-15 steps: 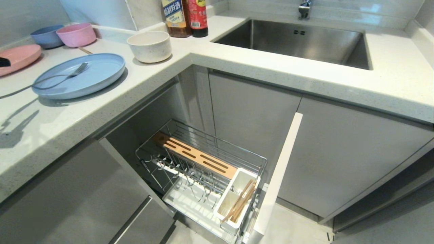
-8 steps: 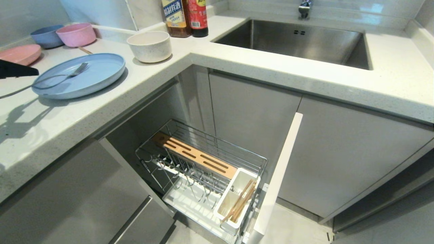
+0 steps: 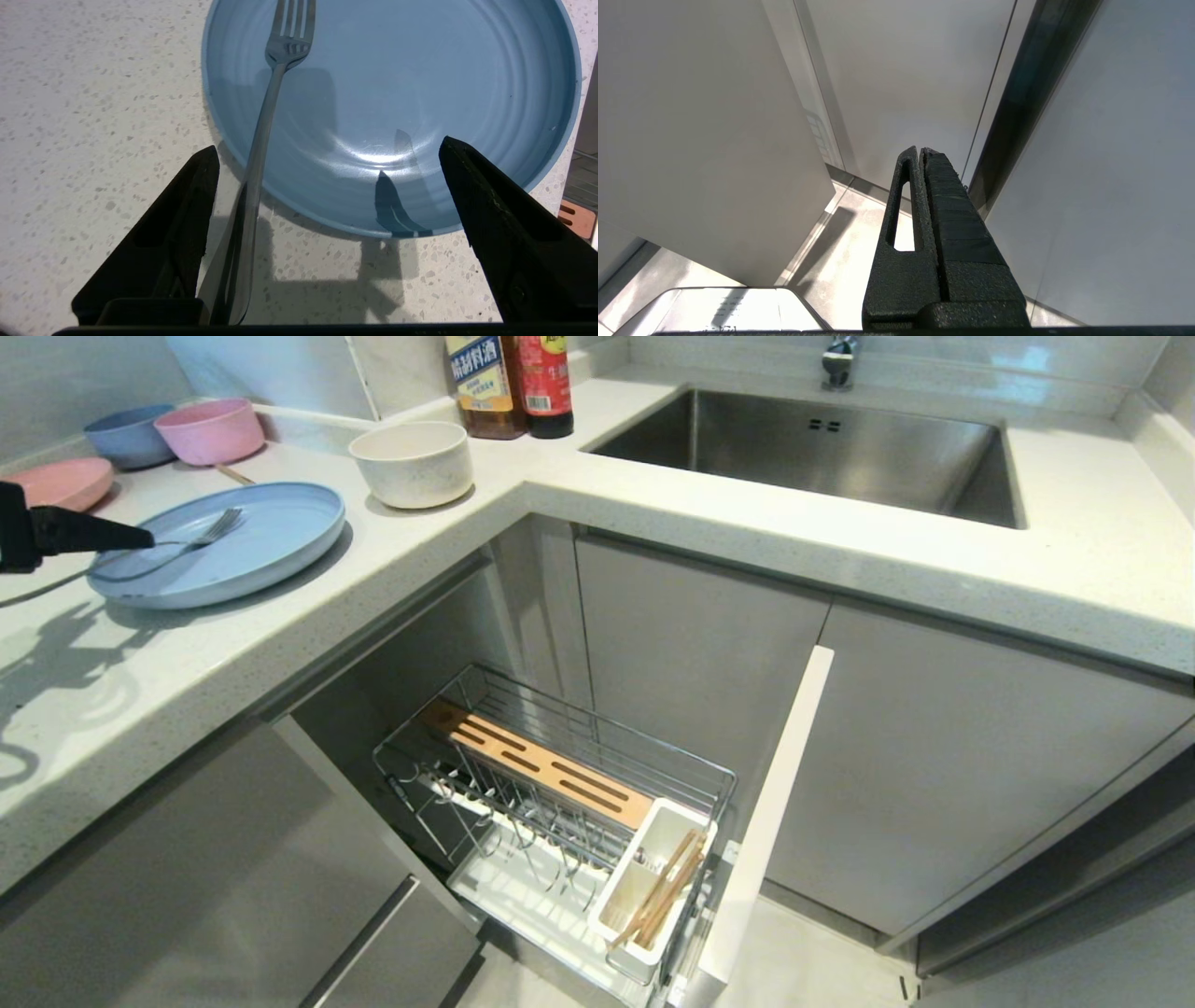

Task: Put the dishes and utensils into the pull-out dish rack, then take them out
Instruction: Pick up the fork and place it in the cupboard

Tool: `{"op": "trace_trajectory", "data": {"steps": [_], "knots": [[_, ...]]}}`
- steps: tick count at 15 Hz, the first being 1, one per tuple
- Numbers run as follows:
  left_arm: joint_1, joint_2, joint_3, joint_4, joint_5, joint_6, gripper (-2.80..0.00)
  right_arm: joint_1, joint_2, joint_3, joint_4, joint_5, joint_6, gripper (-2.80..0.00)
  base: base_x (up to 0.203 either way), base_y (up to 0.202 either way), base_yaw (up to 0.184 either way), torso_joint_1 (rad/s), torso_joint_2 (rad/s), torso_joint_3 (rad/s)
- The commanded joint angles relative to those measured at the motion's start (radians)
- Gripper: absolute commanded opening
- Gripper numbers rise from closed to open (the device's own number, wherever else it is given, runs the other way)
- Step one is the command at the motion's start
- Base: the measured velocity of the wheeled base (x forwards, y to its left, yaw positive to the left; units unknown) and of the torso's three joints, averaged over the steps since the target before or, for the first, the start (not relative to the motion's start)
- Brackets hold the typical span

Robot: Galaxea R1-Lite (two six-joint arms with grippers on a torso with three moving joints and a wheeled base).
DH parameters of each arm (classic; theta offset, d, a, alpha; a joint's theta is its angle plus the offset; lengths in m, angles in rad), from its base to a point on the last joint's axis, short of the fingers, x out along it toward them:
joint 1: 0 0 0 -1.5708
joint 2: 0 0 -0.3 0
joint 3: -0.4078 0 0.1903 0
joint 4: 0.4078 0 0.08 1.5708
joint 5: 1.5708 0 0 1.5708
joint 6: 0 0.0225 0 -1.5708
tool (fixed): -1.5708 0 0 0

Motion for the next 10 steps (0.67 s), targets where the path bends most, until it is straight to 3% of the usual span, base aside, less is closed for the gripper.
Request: {"op": "trace_trajectory", "data": {"steps": [1,10], "knots": [[-0.002,0.021,-0.003,0.001,-0.009,0.002,0.0,0.0,0.0,0.002,0.0,0.0,0.0,-2.8,0.0,0.0,0.0,0.0,0.0,0.0],[-0.048,0.039,0.0,0.004,-0.038,0.002,0.0,0.0,0.0,0.002,0.0,0.0,0.0,-2.8,0.0,0.0,0.0,0.0,0.0,0.0]]}}
